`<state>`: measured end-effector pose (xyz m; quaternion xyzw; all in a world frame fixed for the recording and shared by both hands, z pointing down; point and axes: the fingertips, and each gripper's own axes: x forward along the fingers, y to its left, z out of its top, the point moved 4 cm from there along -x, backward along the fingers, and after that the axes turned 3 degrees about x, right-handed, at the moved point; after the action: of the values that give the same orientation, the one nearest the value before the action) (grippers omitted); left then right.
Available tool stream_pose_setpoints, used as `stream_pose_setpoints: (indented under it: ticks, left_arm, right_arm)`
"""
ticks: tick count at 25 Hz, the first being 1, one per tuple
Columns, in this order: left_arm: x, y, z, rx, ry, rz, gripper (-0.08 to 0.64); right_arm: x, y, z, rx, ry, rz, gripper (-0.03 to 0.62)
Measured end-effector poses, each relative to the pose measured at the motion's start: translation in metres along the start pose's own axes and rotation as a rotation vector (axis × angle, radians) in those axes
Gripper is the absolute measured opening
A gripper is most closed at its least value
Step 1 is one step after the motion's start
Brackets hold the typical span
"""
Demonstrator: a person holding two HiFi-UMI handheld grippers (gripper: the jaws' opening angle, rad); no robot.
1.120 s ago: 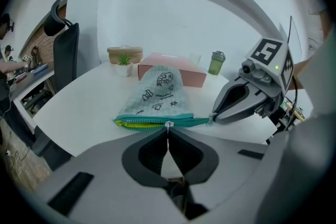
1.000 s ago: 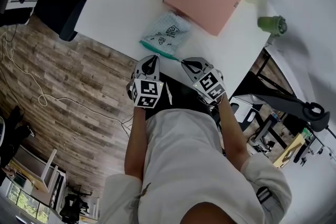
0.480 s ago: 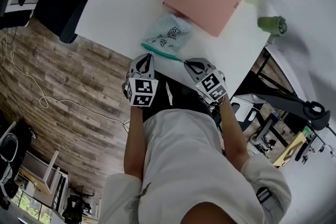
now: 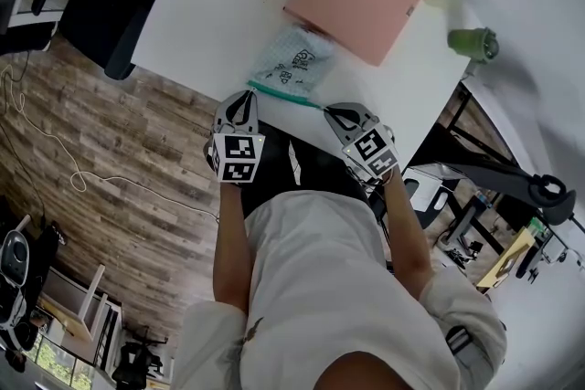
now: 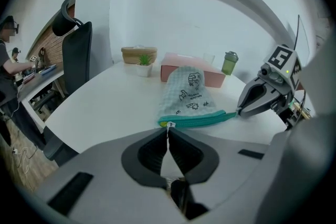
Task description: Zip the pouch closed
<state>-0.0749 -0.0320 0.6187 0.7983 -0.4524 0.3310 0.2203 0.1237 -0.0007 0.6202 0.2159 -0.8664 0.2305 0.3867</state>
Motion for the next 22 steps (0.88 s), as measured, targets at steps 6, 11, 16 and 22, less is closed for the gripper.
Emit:
stream_pose_setpoints:
  ticks: [6,11,16,22]
  left_arm:
    - [0.003,0.000,-0.002,0.001,-0.006,-0.005,0.003]
    - [0.005,0.000,-0.005,0.011,-0.008,0.014,0.003]
    - [0.005,-0.001,-0.004,0.019,-0.017,0.029,0.024]
    - [-0.007,-0.009,0.004,0.005,-0.053,0.042,0.101]
  right_arm:
    - [0.003,0.002,0.001,-0.015,0.001,-0.032,0.009]
    - [0.007,0.006,0.001,-0.054,0.009,-0.058,0.026]
    - [0.004,0.005,0.006,-0.054,-0.014,-0.067,0.085]
    - [-0.010,0.007,0.023,-0.074,-0.085,-0.085,0.107]
